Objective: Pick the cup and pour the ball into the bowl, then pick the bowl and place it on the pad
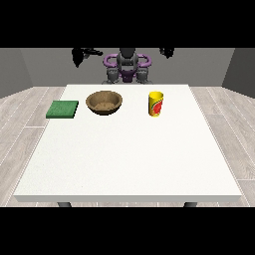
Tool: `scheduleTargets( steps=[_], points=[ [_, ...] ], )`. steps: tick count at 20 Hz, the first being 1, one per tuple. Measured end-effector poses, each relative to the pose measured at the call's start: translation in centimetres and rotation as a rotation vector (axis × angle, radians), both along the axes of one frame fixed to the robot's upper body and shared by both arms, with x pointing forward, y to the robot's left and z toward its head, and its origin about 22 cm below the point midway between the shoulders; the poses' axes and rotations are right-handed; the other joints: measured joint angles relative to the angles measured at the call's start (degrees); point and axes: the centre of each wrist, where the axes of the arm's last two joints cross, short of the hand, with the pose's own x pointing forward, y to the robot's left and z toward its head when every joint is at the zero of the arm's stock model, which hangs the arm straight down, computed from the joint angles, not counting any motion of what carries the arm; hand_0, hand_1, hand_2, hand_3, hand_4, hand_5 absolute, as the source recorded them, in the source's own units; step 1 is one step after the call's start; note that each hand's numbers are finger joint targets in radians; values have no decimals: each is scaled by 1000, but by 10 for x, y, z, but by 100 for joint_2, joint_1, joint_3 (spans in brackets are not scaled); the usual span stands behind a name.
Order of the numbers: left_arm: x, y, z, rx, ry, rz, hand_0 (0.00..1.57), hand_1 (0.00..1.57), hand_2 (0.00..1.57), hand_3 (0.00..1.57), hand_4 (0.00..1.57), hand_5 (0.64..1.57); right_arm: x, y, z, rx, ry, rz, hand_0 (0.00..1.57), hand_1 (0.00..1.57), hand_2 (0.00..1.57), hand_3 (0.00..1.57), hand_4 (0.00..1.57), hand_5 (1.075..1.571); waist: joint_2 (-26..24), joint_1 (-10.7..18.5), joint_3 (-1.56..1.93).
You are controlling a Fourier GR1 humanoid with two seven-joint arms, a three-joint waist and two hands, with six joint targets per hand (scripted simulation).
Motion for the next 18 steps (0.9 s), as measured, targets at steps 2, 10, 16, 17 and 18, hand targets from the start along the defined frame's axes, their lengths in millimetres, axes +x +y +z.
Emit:
scheduleTargets(
  steps=[2,10,16,17,18],
  points=[
    [15,6,6,26,-45,18,0,0,0,0,0,1317,9,-1,7,1,-44,24,0,0,0,0,0,1564,357,-102,0],
    [60,30,4,118,-149,86,0,0,0,0,0,1258,37,-9,15,-27,-162,57,0,0,0,0,0,1560,1320,-287,-2],
    [85,50,-15,135,-139,107,0,0,0,0,0,1244,48,-23,13,-35,-175,57,0,0,0,0,0,1562,1400,-391,-1],
    [86,45,-20,135,-135,106,0,0,0,0,0,1236,50,-29,10,-33,-170,53,0,0,0,0,0,1562,1371,-389,-3],
    [88,39,-25,138,-143,111,0,0,0,0,0,1239,53,-33,12,-32,-176,55,0,0,0,0,0,1563,1401,-397,-1]
  ],
)
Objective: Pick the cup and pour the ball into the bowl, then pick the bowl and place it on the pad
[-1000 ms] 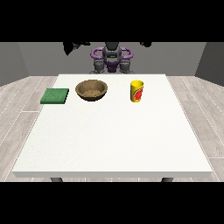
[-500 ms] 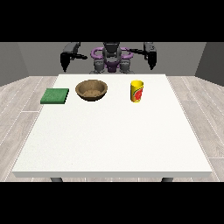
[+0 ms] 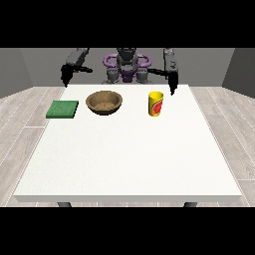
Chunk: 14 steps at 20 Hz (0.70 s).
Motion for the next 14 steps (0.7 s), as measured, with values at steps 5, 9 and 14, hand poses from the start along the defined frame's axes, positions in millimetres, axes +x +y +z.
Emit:
scheduleTargets(
  steps=[5,9,14],
  points=[
    [14,2,-16,7,-18,35,0,0,0,0,0,1249,5,-12,-7,2,-6,1,0,0,0,0,0,1563,96,-77,-1],
    [21,-6,-30,0,-47,60,0,0,0,0,0,1271,10,-24,-5,11,-28,12,0,0,0,0,0,1559,309,-192,-1],
    [29,-8,-43,-7,-52,66,0,0,0,0,0,1229,14,-37,-4,13,-52,13,0,0,0,0,0,1558,466,-246,-3]
  ],
)
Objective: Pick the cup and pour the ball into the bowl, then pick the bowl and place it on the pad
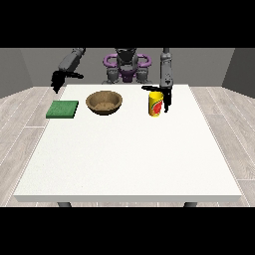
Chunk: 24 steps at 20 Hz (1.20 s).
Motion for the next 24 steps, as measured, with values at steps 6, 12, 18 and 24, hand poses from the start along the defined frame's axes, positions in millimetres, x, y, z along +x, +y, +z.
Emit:
scheduleTargets(
  steps=[6,12,18,24],
  points=[
    [4,13,-11,71,-17,71,1294,1294,1571,1571,805,1513,6,-8,12,0,-23,13,0,0,0,0,0,1563,139,-111,3],
    [7,28,-9,267,-62,252,1338,1338,1571,1571,869,1506,7,-19,24,-6,-66,52,0,0,0,0,0,1556,353,-465,23],
    [18,11,-4,352,-57,313,1339,1339,1571,1571,975,1530,6,-50,28,-11,-39,26,0,0,0,0,0,1557,163,-466,26],
    [21,-19,2,535,38,249,1372,1372,1571,1571,1054,1558,-10,-79,-11,5,131,-61,0,0,104,0,0,1560,-873,21,20]
  ],
)
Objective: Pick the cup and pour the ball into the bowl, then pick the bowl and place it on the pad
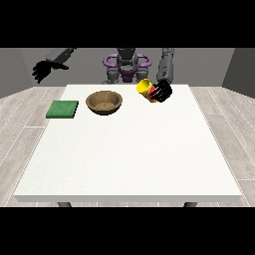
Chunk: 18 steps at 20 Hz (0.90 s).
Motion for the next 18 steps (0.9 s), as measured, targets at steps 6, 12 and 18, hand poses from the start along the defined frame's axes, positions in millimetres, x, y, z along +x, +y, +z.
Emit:
scheduleTargets(
  steps=[6,12,18],
  points=[
    [0,-52,2,197,101,-33,1364,1364,1571,1571,1068,1568,-24,-18,-38,16,141,-85,0,0,0,0,0,1557,-775,473,0],
    [-10,-101,4,332,130,-80,1364,1364,1571,1571,1068,1568,-49,-31,-66,23,192,-157,0,0,0,0,0,1553,-1056,878,-6],
    [-12,-131,18,457,110,-83,1015,1015,1571,1571,948,1570,-59,-44,-72,31,190,-168,0,0,46,0,0,1550,-1045,917,-10]
  ],
)
